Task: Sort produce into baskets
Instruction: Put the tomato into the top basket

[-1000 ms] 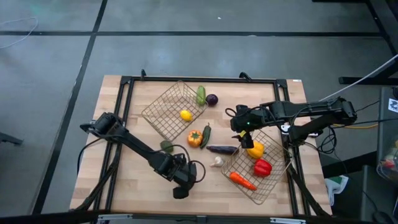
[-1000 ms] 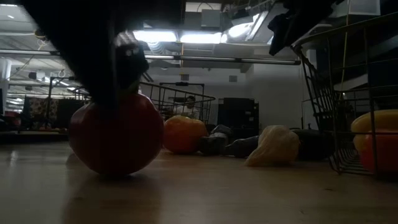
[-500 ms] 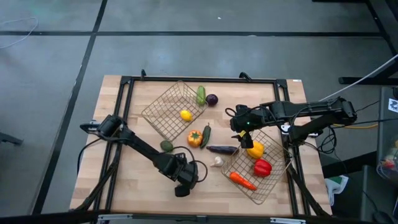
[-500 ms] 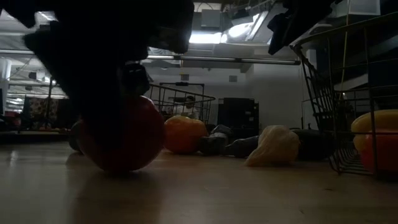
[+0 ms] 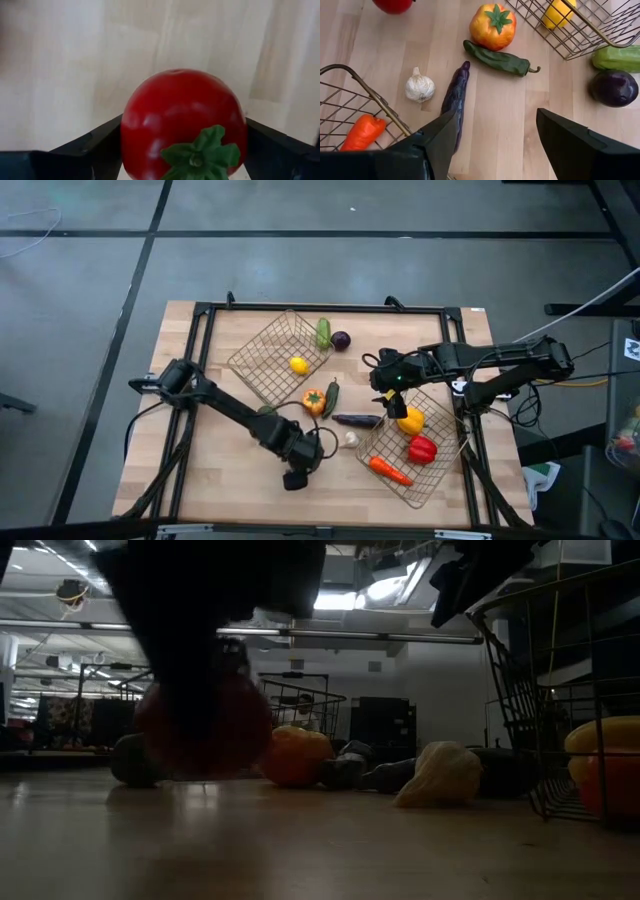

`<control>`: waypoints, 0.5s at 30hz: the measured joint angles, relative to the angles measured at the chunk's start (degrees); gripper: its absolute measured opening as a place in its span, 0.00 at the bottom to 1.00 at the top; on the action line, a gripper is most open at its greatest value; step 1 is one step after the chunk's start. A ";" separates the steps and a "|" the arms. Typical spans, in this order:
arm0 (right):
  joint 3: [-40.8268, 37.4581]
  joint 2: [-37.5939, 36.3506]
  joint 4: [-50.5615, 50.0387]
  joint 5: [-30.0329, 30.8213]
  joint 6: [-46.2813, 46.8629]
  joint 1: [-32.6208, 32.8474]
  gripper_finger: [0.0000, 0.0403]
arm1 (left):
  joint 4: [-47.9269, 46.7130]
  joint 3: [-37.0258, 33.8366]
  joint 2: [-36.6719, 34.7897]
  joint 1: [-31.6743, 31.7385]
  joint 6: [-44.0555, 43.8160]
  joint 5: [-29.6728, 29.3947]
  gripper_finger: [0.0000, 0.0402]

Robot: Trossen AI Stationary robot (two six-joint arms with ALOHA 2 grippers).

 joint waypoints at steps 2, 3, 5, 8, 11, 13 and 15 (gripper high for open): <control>0.00 0.00 0.23 0.00 0.02 0.00 0.67 | -0.96 0.74 -1.50 1.11 1.38 0.44 0.80; 0.00 0.00 0.25 0.00 0.02 0.01 0.67 | -1.24 1.17 -2.27 1.74 1.98 0.44 0.80; 0.00 0.00 0.37 0.00 0.00 0.01 0.67 | -2.20 1.72 -4.31 3.06 2.81 0.41 0.80; 0.00 0.00 0.38 0.00 0.02 0.01 0.67 | -2.55 1.91 -8.28 5.71 3.19 0.43 0.80; 0.00 0.00 0.42 0.00 0.00 0.01 0.67 | -3.42 1.92 -12.61 8.98 3.15 0.19 0.80; 0.00 0.00 0.44 0.00 0.02 0.01 0.67 | -3.51 1.92 -15.31 11.47 3.12 -0.02 0.80; 0.00 0.00 0.59 0.00 0.02 0.01 0.67 | -3.57 1.92 -17.99 14.13 3.10 -0.46 0.80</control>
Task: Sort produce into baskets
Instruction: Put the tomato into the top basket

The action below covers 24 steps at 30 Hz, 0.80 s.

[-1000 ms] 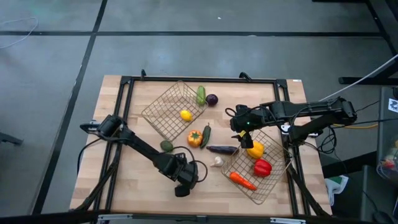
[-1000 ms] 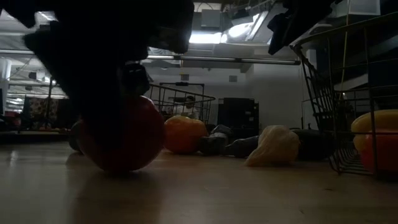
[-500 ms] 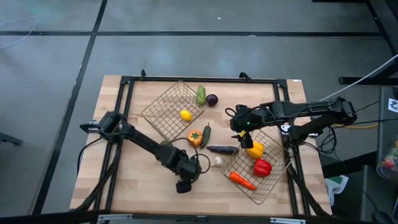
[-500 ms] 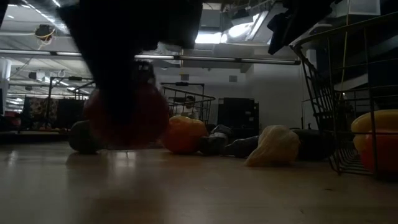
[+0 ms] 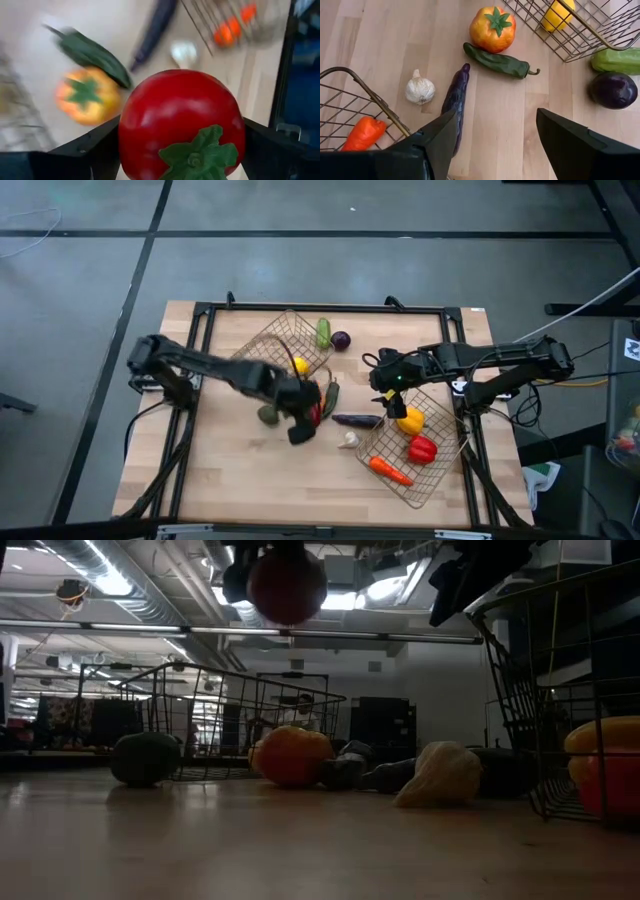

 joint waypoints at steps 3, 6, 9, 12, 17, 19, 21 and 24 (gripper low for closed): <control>0.00 0.00 0.81 0.00 -0.02 -0.01 0.67 | -0.03 0.00 -3.51 4.41 0.65 -1.35 0.80; 0.00 0.00 1.65 0.00 -0.02 0.00 0.67 | -0.95 0.00 -6.03 8.85 2.29 -3.34 0.80; 0.00 0.00 2.37 0.00 -0.02 -0.01 0.67 | -2.74 0.02 -7.17 12.92 4.09 -5.17 0.80; 0.00 0.00 2.38 0.00 -0.02 -0.02 0.67 | -4.78 -0.03 -7.20 16.73 6.61 -5.50 0.80; 0.00 0.00 2.38 0.00 -0.02 0.00 0.67 | -4.72 -3.16 -7.20 22.55 8.90 -5.51 0.80; 0.00 0.00 2.38 0.00 -0.02 0.00 0.67 | -4.43 -4.79 -7.20 24.59 9.25 -5.51 0.80; 0.00 0.00 2.38 0.00 -0.02 0.00 0.67 | -3.87 -6.80 -7.22 26.51 9.71 -5.51 0.80; 0.00 0.00 2.38 0.00 -0.02 0.00 0.67 | -3.55 -9.80 -7.15 29.08 9.72 -5.51 0.80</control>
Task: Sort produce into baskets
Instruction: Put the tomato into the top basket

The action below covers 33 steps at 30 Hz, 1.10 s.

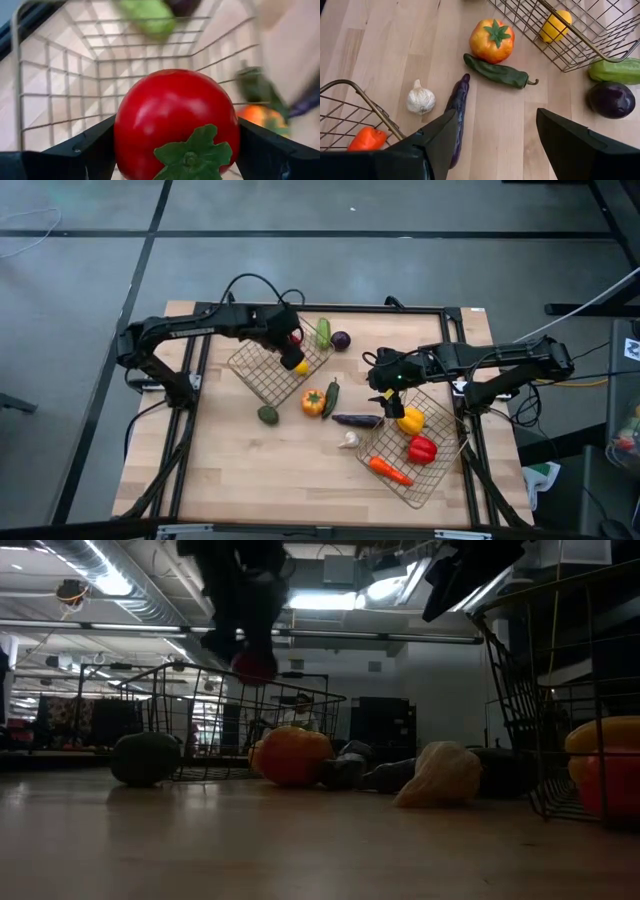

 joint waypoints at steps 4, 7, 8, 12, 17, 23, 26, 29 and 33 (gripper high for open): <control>0.00 0.00 -0.01 0.00 0.00 -0.01 0.67 | 2.97 -5.10 0.01 2.35 -0.96 0.01 0.80; 0.00 0.00 -0.02 0.00 0.00 -0.01 0.67 | 6.73 -8.90 0.01 3.17 -1.90 0.03 0.80; 0.00 0.00 -0.02 0.00 0.00 0.00 0.67 | 7.37 -10.05 0.01 3.36 -1.96 0.04 0.80; 0.00 0.00 -0.02 0.00 -0.02 0.00 0.67 | 8.43 -13.55 0.01 3.64 -2.49 0.11 0.80; 0.00 0.00 -0.02 0.00 -0.02 -0.01 0.67 | 9.60 -17.20 -0.01 3.22 -3.53 0.11 0.80; 0.00 0.00 -0.02 0.00 -0.02 0.00 0.67 | 10.55 -19.64 -0.10 3.16 -3.25 -0.68 0.80; 0.00 0.00 -0.02 0.00 -0.02 -0.01 0.67 | 10.38 -19.73 -0.10 3.16 -3.28 -0.47 0.80; 0.00 0.00 -0.03 0.00 -0.02 -0.01 0.67 | 10.38 -19.73 -0.10 3.16 -3.27 -0.40 0.80; 0.00 0.00 -0.04 0.00 -0.02 -0.02 0.67 | 10.34 -19.73 -0.10 3.16 -3.29 -0.24 0.80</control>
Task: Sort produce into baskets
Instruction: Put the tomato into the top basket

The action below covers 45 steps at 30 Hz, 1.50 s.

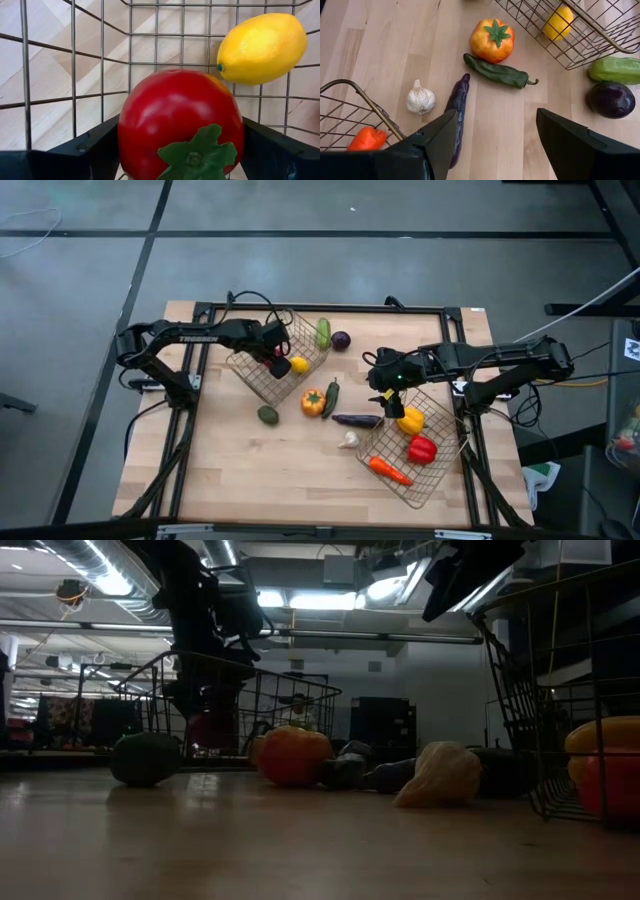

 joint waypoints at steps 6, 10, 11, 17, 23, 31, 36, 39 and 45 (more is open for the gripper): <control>0.00 0.00 0.00 0.00 0.00 0.01 0.67 | -0.02 0.00 0.02 0.00 -0.02 0.07 0.80; 0.00 0.00 0.02 0.00 0.00 0.02 0.67 | -0.08 0.00 0.04 0.00 0.18 0.15 0.80; 0.00 0.00 0.00 0.01 0.00 0.02 0.67 | -0.16 -0.02 0.04 0.00 0.49 0.20 0.80; 0.00 0.00 0.00 0.00 0.00 0.01 0.67 | -0.32 -0.02 0.07 0.00 1.49 0.84 0.81; 0.00 0.00 0.01 0.00 0.00 0.01 0.67 | -0.50 -0.07 0.09 -0.02 2.30 1.27 0.92; 0.00 0.00 0.00 0.00 -0.15 0.00 0.67 | -0.50 -0.07 0.11 -0.02 2.31 1.31 0.98; 0.00 0.00 0.02 0.66 -0.22 0.00 0.67 | -0.52 -0.07 0.11 -0.02 3.17 1.31 0.99; 0.00 0.00 0.06 2.17 -0.24 0.00 0.67 | -0.50 -0.07 0.05 -0.02 3.32 1.33 0.99; 0.00 0.00 0.42 2.58 -0.25 0.00 0.67 | -1.10 1.38 0.00 -0.02 3.25 1.76 0.98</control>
